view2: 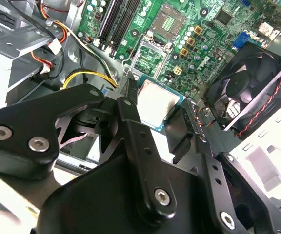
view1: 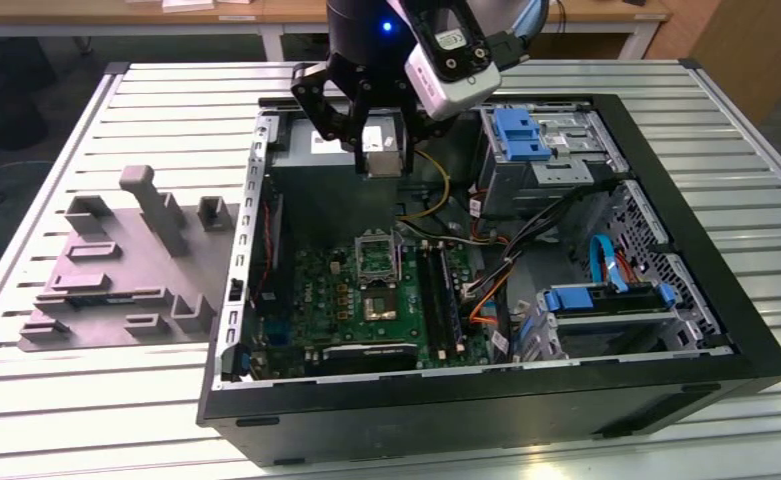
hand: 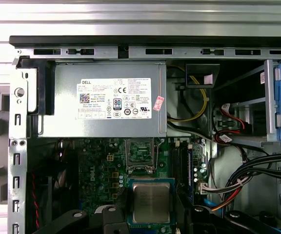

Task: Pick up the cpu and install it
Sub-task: 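Place the cpu into insertion slot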

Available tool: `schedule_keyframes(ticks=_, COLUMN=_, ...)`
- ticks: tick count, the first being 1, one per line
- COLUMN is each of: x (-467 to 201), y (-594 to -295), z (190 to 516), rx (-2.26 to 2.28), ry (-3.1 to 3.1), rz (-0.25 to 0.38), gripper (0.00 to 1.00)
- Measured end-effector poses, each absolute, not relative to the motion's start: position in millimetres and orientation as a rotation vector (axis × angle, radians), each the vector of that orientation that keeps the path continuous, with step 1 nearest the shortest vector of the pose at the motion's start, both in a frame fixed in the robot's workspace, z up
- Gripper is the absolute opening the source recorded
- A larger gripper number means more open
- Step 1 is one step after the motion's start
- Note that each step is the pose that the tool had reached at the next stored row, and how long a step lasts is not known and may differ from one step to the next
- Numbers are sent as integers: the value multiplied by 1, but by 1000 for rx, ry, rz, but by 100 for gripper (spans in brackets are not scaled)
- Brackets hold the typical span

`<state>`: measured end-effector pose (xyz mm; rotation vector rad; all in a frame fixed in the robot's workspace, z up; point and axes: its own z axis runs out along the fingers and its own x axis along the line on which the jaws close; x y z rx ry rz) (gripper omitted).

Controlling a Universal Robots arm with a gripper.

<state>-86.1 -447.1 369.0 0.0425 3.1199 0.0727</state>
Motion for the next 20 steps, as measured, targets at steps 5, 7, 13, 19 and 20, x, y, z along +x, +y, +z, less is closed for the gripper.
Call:
schedule_keyframes(ticks=5, x=-86, y=-450, z=369, rx=42, ry=3120, rz=73, gripper=47)
schedule_keyframes(ticks=7, x=-86, y=-452, z=368, rx=43, ry=3120, rz=73, gripper=47)
schedule_keyframes(ticks=13, x=-86, y=-453, z=359, rx=24, ry=3122, rz=73, gripper=47)
schedule_keyframes(ticks=19, x=-86, y=-456, z=356, rx=21, ry=3122, rz=73, gripper=47)
schedule_keyframes(ticks=20, x=-86, y=-457, z=356, rx=21, ry=3122, rz=73, gripper=47)
